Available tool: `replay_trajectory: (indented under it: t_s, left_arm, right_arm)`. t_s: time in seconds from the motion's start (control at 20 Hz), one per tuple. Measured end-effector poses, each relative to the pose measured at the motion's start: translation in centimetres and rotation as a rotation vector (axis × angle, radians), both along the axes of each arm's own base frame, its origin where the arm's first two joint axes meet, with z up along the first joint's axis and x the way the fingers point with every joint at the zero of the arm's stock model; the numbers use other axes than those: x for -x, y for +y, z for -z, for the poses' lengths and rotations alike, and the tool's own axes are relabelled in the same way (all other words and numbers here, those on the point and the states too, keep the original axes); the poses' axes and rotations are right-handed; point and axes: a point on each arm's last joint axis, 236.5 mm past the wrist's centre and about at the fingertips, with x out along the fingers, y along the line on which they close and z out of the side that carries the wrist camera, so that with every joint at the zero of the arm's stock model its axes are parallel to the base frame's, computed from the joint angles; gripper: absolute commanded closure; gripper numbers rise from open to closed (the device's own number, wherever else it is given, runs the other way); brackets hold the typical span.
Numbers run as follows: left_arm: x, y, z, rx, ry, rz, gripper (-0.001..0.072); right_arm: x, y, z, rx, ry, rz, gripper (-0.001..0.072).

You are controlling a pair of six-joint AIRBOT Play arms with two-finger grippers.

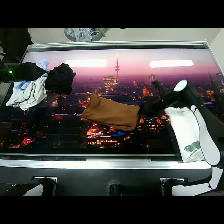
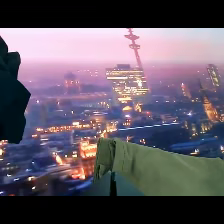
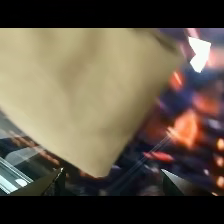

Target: Fold the shirts.

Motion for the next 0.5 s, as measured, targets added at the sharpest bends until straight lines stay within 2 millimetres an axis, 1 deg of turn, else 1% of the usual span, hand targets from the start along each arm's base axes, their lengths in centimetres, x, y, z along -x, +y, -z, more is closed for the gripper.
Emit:
replay_trajectory:
  t_s: [0.05,0.1,0.15,0.2,0.25,0.3,0.4,0.5]
  left_arm:
    - [0.0,-0.1,0.0,0.000,0.000,0.003,0.0682]
    - [0.0,-0.2,0.0,0.001,0.000,0.005,0.0682]
    - [0.1,-0.3,0.0,0.001,0.001,0.007,0.0683]
    - [0.1,-0.4,0.0,0.001,0.001,0.010,0.0683]
    - [0.1,-0.5,0.0,0.001,0.001,0.012,0.0682]
    - [0.1,-0.6,0.0,0.001,0.001,0.013,0.0683]
    - [0.1,-0.6,0.0,0.001,0.001,0.014,0.0682]
    - [0.1,-0.7,0.0,0.001,0.001,0.015,0.0682]
  right_arm:
    - [0.3,0.8,1.0,-0.025,0.010,0.032,0.0043]
    - [0.3,1.8,1.7,-0.051,0.013,0.055,0.0062]
    - [0.3,2.8,2.4,-0.075,0.012,0.074,0.0181]
    - [-0.1,3.8,2.9,-0.098,0.003,0.098,0.0358]
    - [-0.5,4.5,3.2,-0.115,-0.009,0.121,0.0633]
    - [-1.1,5.1,3.3,-0.134,-0.025,0.145,0.0680]
    - [-2.7,5.3,2.5,-0.168,-0.085,0.172,0.0681]
    - [-4.3,4.7,-0.1,-0.208,-0.169,0.156,0.0681]
